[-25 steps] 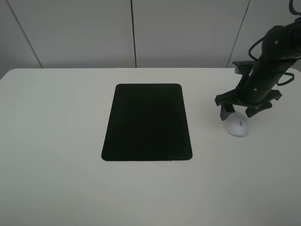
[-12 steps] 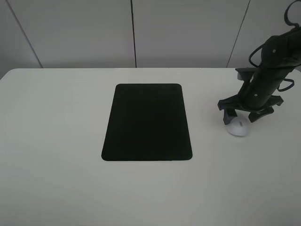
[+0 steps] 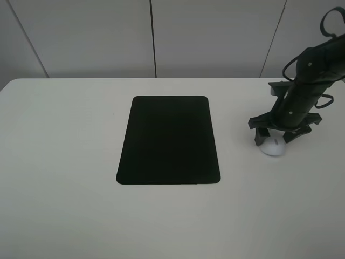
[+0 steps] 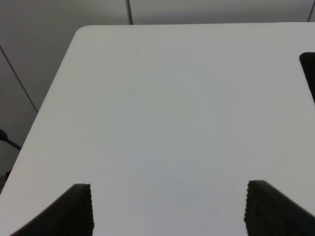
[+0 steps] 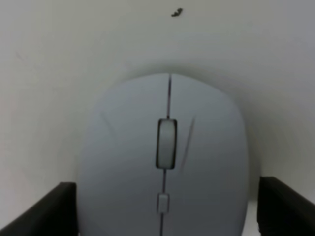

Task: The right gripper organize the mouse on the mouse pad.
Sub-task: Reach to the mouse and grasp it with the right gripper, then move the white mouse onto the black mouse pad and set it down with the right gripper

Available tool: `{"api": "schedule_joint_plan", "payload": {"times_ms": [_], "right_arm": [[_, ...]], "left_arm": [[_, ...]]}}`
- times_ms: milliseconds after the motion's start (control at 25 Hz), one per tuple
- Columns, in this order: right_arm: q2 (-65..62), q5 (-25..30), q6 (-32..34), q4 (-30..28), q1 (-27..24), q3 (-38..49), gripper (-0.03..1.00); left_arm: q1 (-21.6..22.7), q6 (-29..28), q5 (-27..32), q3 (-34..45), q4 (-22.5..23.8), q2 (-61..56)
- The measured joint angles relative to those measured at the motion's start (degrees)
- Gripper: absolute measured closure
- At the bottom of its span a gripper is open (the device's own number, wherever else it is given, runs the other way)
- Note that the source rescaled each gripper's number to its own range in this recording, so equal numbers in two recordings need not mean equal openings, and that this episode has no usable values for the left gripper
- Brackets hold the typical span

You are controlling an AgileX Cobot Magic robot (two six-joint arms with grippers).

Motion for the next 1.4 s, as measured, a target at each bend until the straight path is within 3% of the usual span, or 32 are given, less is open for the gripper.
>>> {"api": "schedule_joint_plan", "payload": {"times_ms": [840, 920, 960, 1000, 1040, 1400], "right_arm": [[1.24, -0.95, 0.00, 0.03, 0.00, -0.22, 0.12], [1.30, -0.90, 0.00, 0.03, 0.00, -0.28, 0.27], [1.31, -0.90, 0.22, 0.03, 0.00, -0.28, 0.50], [1.31, -0.90, 0.67, -0.02, 0.00, -0.28, 0.87], [1.31, -0.90, 1.26, 0.01, 0.00, -0.28, 0.97], [1.36, -0.89, 2.34, -0.09, 0.00, -0.34, 0.97]], "left_arm": [[0.00, 0.00, 0.00, 0.00, 0.00, 0.00], [0.00, 0.00, 0.00, 0.00, 0.00, 0.00], [0.00, 0.00, 0.00, 0.00, 0.00, 0.00], [0.00, 0.00, 0.00, 0.00, 0.00, 0.00], [0.00, 0.00, 0.00, 0.00, 0.00, 0.00], [0.00, 0.00, 0.00, 0.00, 0.00, 0.00]]}}
